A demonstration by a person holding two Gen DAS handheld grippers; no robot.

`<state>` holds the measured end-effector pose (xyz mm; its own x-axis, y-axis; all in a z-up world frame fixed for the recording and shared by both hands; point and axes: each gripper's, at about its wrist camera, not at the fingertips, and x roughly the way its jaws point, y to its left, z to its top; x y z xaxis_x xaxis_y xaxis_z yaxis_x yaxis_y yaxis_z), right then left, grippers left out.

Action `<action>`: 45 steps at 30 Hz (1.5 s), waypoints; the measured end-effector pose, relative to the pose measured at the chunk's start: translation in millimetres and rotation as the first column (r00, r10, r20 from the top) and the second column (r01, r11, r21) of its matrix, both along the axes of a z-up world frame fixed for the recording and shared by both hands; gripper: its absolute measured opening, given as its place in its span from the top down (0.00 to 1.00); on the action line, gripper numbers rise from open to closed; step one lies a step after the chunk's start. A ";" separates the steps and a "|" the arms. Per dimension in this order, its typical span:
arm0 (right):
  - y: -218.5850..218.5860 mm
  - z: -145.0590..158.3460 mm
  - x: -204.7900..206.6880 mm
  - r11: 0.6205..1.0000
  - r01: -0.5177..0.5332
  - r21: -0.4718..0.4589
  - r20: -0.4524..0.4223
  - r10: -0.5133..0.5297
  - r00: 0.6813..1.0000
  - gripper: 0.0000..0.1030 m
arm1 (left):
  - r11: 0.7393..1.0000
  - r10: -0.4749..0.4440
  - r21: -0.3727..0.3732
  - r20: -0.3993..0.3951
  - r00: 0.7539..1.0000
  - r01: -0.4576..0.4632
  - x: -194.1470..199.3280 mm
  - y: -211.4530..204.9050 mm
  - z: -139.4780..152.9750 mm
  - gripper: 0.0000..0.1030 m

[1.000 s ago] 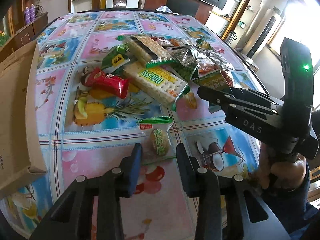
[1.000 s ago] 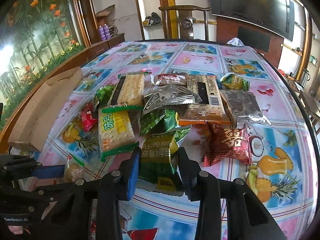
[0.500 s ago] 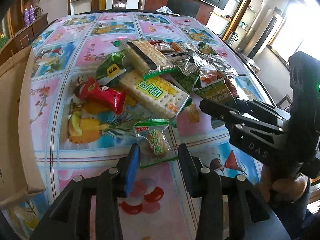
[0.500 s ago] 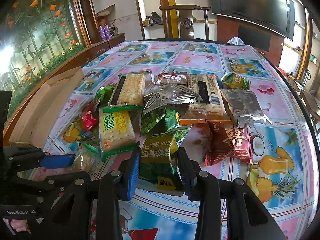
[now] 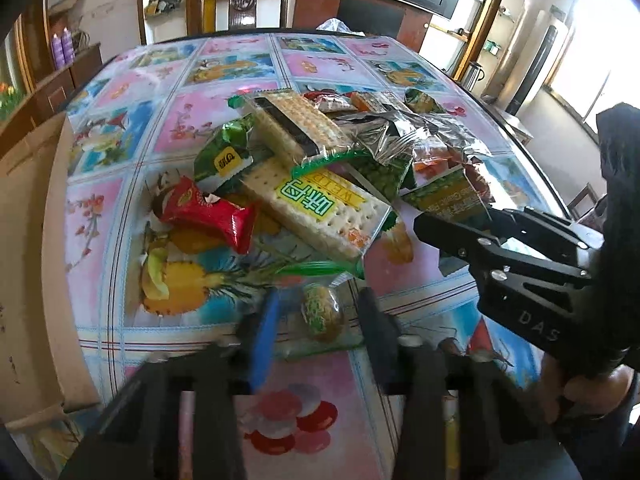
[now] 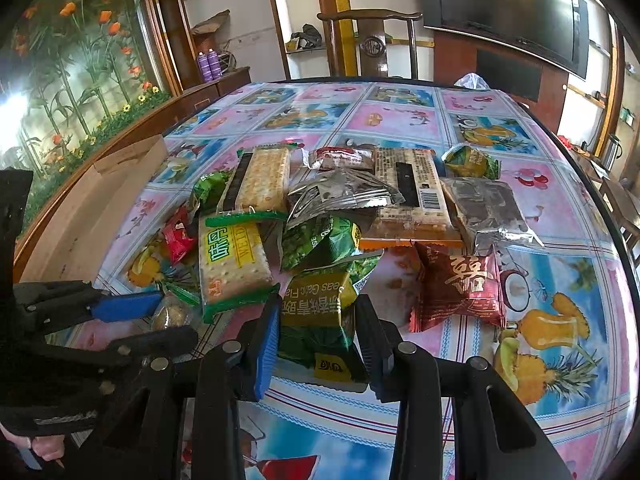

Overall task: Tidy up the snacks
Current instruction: 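Carry both packets to the cardboard box and open both grippers to drop them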

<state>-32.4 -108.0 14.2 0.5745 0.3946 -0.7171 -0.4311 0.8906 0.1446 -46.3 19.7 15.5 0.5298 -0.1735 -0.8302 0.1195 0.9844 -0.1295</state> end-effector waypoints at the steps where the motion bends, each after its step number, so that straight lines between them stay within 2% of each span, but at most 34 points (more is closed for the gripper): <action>1: -0.1 0.1 0.0 1.000 -0.001 0.000 0.000 0.001 1.000 0.62 | 1.000 0.001 0.004 0.006 1.000 -0.001 -0.2 -0.3 0.1 0.73; 5: -0.5 0.4 -0.3 1.000 0.002 0.002 0.001 -0.002 1.000 0.62 | 1.000 0.000 0.019 0.024 1.000 -0.001 -3.2 -1.3 1.2 0.73; 20: -4.8 2.9 2.7 1.000 0.026 0.011 -0.004 -0.026 1.000 0.62 | 0.999 0.027 -0.025 0.072 0.997 -0.025 -14.9 15.6 22.5 0.73; 29: -1.2 12.7 1.5 0.993 0.027 0.112 -0.057 -0.020 0.998 0.62 | 0.996 0.077 -0.054 0.112 0.991 -0.071 -19.2 45.6 39.6 0.73; 38: 32.0 33.0 -1.1 0.988 -0.036 0.153 -0.061 0.046 0.997 0.61 | 0.985 0.157 -0.089 0.142 0.977 -0.145 -23.7 88.9 53.4 0.73; 45: 89.4 58.0 1.9 0.974 -0.151 0.172 -0.060 0.163 0.985 0.61 | 0.967 0.249 -0.100 0.159 0.955 -0.235 -31.1 145.5 66.3 0.73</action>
<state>-30.5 -18.6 72.2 0.4440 0.5926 -0.6721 -0.5463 0.7735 0.3213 -77.4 165.1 81.8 0.6955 -0.0845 -0.7135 -0.0939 0.9739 -0.2068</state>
